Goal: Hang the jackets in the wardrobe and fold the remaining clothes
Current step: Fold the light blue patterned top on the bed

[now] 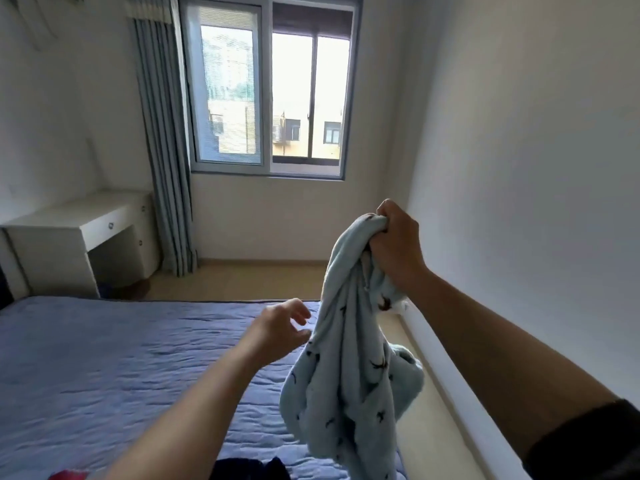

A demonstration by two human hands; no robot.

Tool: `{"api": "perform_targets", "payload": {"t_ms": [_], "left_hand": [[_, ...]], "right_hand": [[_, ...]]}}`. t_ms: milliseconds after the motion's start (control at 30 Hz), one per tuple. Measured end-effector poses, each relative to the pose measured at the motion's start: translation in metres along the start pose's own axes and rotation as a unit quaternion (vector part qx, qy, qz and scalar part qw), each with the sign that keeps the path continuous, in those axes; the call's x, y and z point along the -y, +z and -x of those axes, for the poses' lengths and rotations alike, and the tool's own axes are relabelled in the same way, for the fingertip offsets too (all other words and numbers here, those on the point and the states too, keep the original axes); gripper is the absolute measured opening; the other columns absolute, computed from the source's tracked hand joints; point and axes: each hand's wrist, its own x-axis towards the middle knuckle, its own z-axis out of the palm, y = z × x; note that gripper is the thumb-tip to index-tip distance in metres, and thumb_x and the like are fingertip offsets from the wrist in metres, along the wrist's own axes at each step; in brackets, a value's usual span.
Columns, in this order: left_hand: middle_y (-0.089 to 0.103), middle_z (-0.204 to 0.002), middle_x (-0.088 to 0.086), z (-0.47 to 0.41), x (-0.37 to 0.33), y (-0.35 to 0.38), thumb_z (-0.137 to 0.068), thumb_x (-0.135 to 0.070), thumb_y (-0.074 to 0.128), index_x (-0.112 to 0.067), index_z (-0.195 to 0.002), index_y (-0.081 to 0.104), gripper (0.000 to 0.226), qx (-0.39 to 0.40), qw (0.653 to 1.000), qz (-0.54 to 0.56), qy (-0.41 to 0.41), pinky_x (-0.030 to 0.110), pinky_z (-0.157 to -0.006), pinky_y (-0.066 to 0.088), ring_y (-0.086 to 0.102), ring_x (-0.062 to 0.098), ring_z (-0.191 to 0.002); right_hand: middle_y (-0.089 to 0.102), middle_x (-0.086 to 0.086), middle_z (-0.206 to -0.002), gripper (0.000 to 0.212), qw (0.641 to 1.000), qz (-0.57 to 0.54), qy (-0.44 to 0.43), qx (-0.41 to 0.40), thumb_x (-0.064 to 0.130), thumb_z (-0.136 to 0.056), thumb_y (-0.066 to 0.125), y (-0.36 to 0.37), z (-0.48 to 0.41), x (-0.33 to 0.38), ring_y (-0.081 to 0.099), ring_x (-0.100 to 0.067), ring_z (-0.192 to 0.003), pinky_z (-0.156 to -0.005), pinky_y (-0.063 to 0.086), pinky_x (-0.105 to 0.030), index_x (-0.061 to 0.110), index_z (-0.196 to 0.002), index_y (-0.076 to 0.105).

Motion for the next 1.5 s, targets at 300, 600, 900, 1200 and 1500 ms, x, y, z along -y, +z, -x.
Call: {"api": "perform_targets", "payload": {"t_ms": [300,600,900,1200,1500], "left_hand": [[0.063,-0.090,0.002,-0.033,-0.027,0.068,-0.073,-0.012,0.065,-0.016,-0.095,0.064,0.023,0.087,0.993,0.075,-0.027,0.030,-0.072,0.047,0.057,0.018,-0.086],[0.062,-0.071,-0.009,-0.050,-0.063,-0.012,-0.077,0.009,0.051,-0.017,-0.090,0.055,0.029,-0.136,0.978,0.120,0.098,0.011,-0.057,0.037,0.053,0.010,-0.067],[0.057,-0.068,-0.013,-0.064,-0.108,-0.045,-0.059,-0.046,0.062,-0.034,-0.083,0.053,0.028,-0.022,0.982,-0.088,0.168,0.031,-0.066,0.051,0.057,0.016,-0.069],[0.063,-0.081,-0.001,-0.013,-0.031,-0.083,-0.052,-0.040,0.062,-0.023,-0.086,0.067,0.038,0.017,0.996,-0.083,-0.015,0.026,-0.064,0.043,0.058,0.017,-0.080],[0.059,-0.075,-0.007,-0.006,-0.085,-0.078,-0.072,-0.043,0.074,-0.023,-0.077,0.055,0.028,0.138,0.983,-0.117,0.044,0.026,-0.065,0.044,0.058,0.016,-0.077]], "right_hand": [[0.042,0.006,-0.063,0.027,0.993,-0.027,0.035,-0.107,-0.004,-0.076,0.039,-0.042,-0.024,0.001,0.037,-0.006,-0.057,-0.047,0.032,-0.010,0.021,-0.067,0.036],[0.060,-0.010,-0.107,0.020,0.942,0.246,0.208,0.092,0.018,-0.081,0.065,-0.129,0.007,-0.080,0.056,-0.028,-0.104,-0.075,0.037,-0.027,0.013,-0.097,0.053],[0.058,0.000,-0.074,0.020,0.979,-0.073,0.117,0.149,-0.008,-0.082,0.049,-0.019,0.033,-0.043,0.050,-0.011,-0.071,-0.066,0.043,-0.031,0.004,-0.082,0.066],[0.057,-0.006,-0.073,0.018,0.989,0.028,0.084,0.121,-0.006,-0.077,0.051,-0.013,0.030,-0.031,0.050,-0.014,-0.071,-0.064,0.040,-0.026,0.002,-0.085,0.065],[0.071,-0.011,-0.084,0.023,0.978,0.026,0.064,0.199,-0.003,-0.077,0.053,0.018,0.058,-0.020,0.065,-0.028,-0.086,-0.076,0.051,-0.040,0.011,-0.081,0.071]]}}
